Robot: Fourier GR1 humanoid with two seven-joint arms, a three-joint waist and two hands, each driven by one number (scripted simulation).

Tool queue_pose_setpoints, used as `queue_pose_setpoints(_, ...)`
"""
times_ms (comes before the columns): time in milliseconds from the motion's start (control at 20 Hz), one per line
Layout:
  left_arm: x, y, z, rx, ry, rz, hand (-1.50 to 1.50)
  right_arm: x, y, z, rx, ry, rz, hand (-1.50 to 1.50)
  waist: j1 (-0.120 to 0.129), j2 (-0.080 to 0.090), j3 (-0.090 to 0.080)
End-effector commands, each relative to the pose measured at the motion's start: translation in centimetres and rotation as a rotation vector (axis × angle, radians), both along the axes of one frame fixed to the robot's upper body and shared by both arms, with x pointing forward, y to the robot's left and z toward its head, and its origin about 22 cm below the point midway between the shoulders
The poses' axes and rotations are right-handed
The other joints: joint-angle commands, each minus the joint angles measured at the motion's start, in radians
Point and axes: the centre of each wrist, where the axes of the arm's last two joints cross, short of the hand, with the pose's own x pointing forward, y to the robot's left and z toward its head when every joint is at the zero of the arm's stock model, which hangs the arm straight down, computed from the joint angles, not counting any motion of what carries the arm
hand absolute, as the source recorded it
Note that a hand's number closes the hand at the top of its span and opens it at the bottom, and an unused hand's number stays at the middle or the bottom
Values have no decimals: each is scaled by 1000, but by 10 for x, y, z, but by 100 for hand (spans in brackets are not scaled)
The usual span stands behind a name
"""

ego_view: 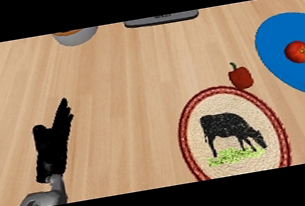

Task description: Pick the tomato from the placemat and place it in the plate

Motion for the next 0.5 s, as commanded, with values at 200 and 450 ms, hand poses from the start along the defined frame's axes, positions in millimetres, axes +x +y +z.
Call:
queue_pose_setpoints(200, -3, 13, 5, 5, -8, -16, 0, 0, -5, 8, -50, -11, -34, -150, 5, -1, 0)
queue_pose_setpoints(450, -10, -5, 5, 2, 4, 3, 0, -14, 5, -28, -85, 63, -58, -150, 4, -1, 0)
